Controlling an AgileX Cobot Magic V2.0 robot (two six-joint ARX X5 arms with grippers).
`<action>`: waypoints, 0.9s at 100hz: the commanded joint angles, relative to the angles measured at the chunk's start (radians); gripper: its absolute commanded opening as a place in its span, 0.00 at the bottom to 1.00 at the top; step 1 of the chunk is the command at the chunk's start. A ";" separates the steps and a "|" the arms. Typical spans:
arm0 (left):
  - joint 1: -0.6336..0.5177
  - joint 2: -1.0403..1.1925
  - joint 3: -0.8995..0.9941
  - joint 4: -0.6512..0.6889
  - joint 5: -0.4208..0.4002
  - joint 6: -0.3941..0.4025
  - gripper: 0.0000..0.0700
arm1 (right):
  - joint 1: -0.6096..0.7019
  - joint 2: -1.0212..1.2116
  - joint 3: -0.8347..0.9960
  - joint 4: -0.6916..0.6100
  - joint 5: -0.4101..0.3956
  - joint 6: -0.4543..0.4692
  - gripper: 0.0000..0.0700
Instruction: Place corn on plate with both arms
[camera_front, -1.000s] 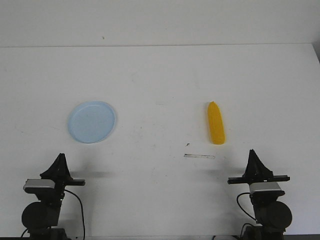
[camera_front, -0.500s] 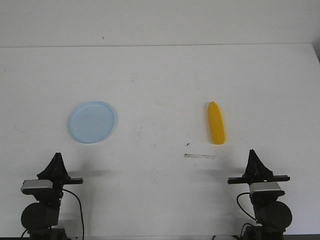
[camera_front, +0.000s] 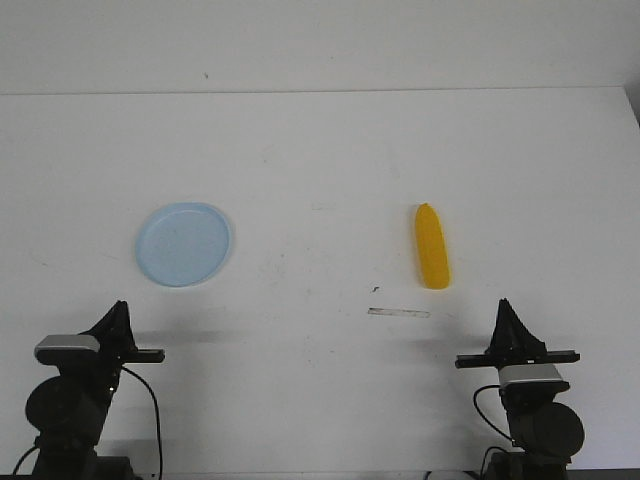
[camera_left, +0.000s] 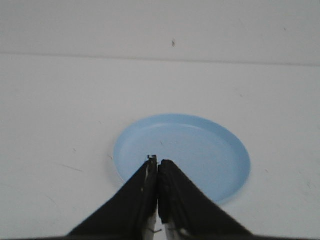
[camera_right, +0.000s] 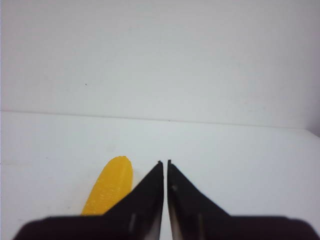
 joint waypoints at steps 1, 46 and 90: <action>0.001 0.067 0.064 -0.032 0.024 -0.013 0.00 | 0.002 0.001 -0.001 0.010 0.000 0.009 0.02; 0.000 0.595 0.388 -0.206 0.104 -0.054 0.00 | 0.002 0.001 -0.001 0.010 0.000 0.009 0.02; 0.057 1.014 0.742 -0.457 0.123 -0.158 0.00 | 0.002 0.001 -0.001 0.010 0.000 0.009 0.02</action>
